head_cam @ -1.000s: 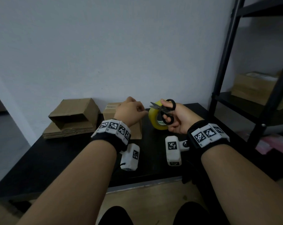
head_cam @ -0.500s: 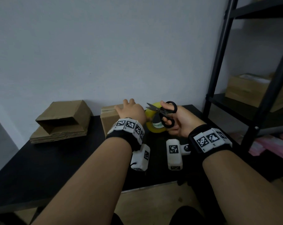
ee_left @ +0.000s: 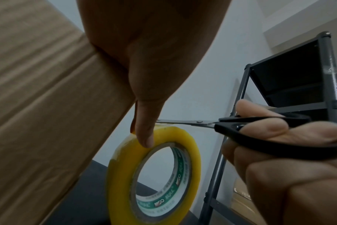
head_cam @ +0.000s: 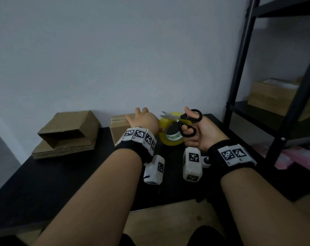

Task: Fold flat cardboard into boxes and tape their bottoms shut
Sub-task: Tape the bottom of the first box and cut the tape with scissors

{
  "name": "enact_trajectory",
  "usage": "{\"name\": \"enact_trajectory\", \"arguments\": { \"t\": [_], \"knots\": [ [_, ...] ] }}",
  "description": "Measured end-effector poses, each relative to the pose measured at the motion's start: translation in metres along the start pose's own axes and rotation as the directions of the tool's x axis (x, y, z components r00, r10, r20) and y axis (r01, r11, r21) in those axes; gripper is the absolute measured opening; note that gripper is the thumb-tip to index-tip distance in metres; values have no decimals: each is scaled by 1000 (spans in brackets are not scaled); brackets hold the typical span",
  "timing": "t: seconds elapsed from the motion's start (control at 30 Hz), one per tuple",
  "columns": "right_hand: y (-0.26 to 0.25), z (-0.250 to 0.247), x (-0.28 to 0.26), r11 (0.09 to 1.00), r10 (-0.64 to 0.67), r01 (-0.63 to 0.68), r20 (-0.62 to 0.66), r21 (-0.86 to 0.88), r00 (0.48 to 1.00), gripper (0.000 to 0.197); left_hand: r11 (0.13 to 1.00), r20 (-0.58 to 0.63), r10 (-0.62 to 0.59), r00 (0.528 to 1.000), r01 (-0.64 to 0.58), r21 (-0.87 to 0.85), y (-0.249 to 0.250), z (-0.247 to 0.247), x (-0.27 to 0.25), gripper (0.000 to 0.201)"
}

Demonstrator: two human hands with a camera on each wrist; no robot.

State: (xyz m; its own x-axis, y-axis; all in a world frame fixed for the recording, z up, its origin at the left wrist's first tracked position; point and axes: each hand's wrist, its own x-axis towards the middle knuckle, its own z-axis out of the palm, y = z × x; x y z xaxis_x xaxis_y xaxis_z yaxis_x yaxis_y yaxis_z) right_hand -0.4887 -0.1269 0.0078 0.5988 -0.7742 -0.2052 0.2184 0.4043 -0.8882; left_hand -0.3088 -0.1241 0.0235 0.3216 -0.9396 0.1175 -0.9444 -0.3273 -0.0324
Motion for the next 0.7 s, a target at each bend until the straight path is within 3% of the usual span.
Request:
{"name": "enact_trajectory", "arguments": {
  "t": [0.43, 0.53, 0.6, 0.7],
  "knots": [
    [4, 6, 2, 999, -44, 41, 77, 34, 996, 55, 999, -24, 36, 999, -37, -34, -7, 2, -4, 48],
    [-4, 8, 1, 978, -167, 148, 127, 146, 978, 52, 998, -34, 51, 998, -52, -42, -10, 3, -5, 48],
    [-22, 10, -4, 957, -237, 214, 99, 198, 967, 54, 997, -37, 60, 998, -62, -39, -13, 3, -5, 50],
    [-45, 16, -12, 968, -241, 241, -21, 66, 970, 52, 997, -32, 66, 997, -67, -30, -14, 2, -7, 51]
  ]
}}
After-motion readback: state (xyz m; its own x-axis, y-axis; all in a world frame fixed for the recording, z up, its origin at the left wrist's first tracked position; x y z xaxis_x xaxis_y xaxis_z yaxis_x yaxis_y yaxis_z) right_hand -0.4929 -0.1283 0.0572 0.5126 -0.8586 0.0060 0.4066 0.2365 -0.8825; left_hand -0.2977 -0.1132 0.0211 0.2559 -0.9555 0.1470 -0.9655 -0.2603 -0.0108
